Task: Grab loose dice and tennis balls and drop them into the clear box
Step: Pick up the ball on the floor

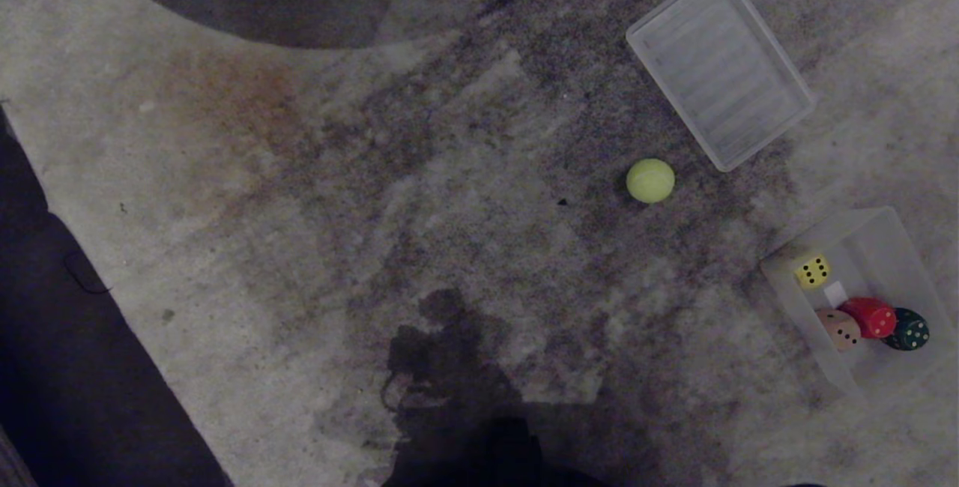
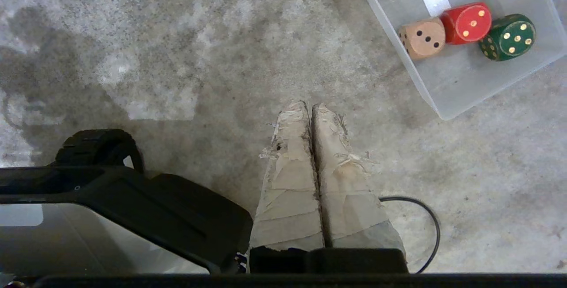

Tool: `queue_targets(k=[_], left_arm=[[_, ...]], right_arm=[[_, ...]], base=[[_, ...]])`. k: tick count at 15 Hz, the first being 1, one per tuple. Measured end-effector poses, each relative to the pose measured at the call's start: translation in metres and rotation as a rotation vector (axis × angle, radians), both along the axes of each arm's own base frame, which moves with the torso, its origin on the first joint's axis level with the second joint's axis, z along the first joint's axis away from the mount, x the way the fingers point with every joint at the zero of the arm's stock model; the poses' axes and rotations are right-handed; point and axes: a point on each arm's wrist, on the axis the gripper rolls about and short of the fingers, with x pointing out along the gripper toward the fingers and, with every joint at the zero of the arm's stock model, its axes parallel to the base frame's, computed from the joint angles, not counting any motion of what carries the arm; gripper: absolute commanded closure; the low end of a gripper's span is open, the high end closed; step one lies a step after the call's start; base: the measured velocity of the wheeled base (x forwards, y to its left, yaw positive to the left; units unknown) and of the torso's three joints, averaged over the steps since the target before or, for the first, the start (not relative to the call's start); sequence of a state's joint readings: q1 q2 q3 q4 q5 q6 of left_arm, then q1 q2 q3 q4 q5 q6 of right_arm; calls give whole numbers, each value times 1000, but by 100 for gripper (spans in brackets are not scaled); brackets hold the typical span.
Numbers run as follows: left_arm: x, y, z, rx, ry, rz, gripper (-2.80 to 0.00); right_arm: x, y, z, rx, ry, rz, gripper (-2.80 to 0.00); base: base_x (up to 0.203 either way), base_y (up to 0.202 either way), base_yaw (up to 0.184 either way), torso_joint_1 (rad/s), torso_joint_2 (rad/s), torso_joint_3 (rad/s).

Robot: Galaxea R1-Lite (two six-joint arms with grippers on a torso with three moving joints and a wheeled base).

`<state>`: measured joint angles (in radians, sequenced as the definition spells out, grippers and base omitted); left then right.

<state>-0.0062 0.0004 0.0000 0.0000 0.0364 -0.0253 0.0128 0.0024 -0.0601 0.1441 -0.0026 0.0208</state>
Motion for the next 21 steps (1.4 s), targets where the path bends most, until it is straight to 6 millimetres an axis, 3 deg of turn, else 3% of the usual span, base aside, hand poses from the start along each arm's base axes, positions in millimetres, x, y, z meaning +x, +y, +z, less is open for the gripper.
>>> queue_targets(k=[1,4,7,10,14,15,17,19,21], left_arm=[[0,0,0,0,0,0,0],[0,0,0,-1,0,0,0],[0,0,0,0,0,0,0],[0,0,0,-1,0,0,0],[0,0,0,-1,0,1,0],[0,0,0,-1,0,0,0],[0,0,0,0,0,0,0],[0,0,0,-1,0,0,0],[0,0,0,-1,0,0,0]], right_arm=[[0,0,5,-1,3,0,0],[7,0,45,17,29,-2,0],[46,1,89,71,132,4,0],[120,5,116,124,220,35,0],[244,34,132,202,248,125,0],[275,46,137,217,226,153,-280],[329,73,144,243,166,226,-280],[353,90,142,215,121,302,-280],[370,98,128,139,139,322,-280]], base=[[0,0,0,0,0,0],[0,0,0,0,0,0],[0,0,0,0,0,0],[0,0,0,0,0,0],[0,0,0,0,0,0],[0,0,0,0,0,0],[0,0,0,0,0,0],[0,0,0,0,0,0],[0,0,0,0,0,0]])
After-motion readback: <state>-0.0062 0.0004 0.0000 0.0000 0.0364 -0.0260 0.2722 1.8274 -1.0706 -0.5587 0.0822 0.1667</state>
